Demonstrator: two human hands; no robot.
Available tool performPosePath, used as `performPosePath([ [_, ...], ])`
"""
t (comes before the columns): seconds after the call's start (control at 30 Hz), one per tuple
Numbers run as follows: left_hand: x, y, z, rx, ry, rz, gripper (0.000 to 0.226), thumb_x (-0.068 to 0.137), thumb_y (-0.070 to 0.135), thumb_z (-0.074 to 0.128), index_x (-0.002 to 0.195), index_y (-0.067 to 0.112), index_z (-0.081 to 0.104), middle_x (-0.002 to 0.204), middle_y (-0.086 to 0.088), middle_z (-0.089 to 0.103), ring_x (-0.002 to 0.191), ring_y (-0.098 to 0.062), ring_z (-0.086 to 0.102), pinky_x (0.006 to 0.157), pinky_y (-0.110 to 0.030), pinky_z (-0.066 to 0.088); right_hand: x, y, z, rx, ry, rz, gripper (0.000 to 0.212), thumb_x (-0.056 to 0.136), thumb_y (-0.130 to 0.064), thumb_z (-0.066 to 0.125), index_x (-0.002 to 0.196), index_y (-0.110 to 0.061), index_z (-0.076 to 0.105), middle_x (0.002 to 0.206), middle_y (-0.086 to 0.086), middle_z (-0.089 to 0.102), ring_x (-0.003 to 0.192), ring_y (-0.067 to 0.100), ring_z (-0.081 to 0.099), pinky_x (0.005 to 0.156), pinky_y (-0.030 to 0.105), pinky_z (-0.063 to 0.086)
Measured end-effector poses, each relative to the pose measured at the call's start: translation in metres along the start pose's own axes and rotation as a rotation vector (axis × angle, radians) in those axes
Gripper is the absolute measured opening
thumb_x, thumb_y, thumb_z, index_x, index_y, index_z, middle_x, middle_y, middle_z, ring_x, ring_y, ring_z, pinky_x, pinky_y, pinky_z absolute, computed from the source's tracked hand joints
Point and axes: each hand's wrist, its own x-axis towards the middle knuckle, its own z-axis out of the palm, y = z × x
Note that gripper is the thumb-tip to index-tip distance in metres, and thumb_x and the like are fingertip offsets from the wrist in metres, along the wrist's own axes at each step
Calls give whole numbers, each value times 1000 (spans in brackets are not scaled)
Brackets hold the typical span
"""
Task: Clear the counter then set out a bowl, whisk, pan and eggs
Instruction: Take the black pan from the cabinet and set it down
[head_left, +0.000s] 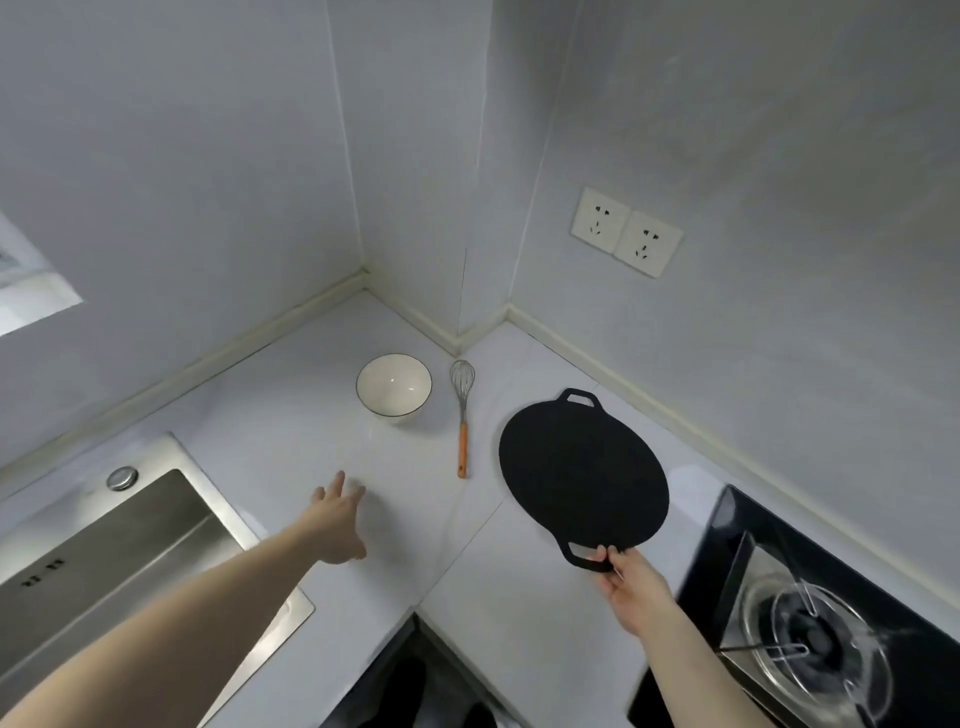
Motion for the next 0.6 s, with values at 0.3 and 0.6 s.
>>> performPosePath([
  [0.3, 29, -6, 7, 130, 56, 90, 133, 63, 56, 86, 156, 27, -5, 160, -8, -11, 142, -51, 4, 105, -50, 42, 23, 17, 22, -67, 123, -12, 26, 107, 4, 40, 124, -4, 58, 104, 9, 62, 82, 14, 60, 50, 24, 59],
  [0.6, 34, 0, 5, 146, 8, 37, 143, 64, 56, 89, 156, 30, -18, 161, -8, -27, 145, -56, -7, 106, -51, 41, 35, 27, 53, -458, 324, -35, 14, 104, 0, 53, 117, -3, 52, 79, 9, 61, 108, 28, 58, 101, 44, 54],
])
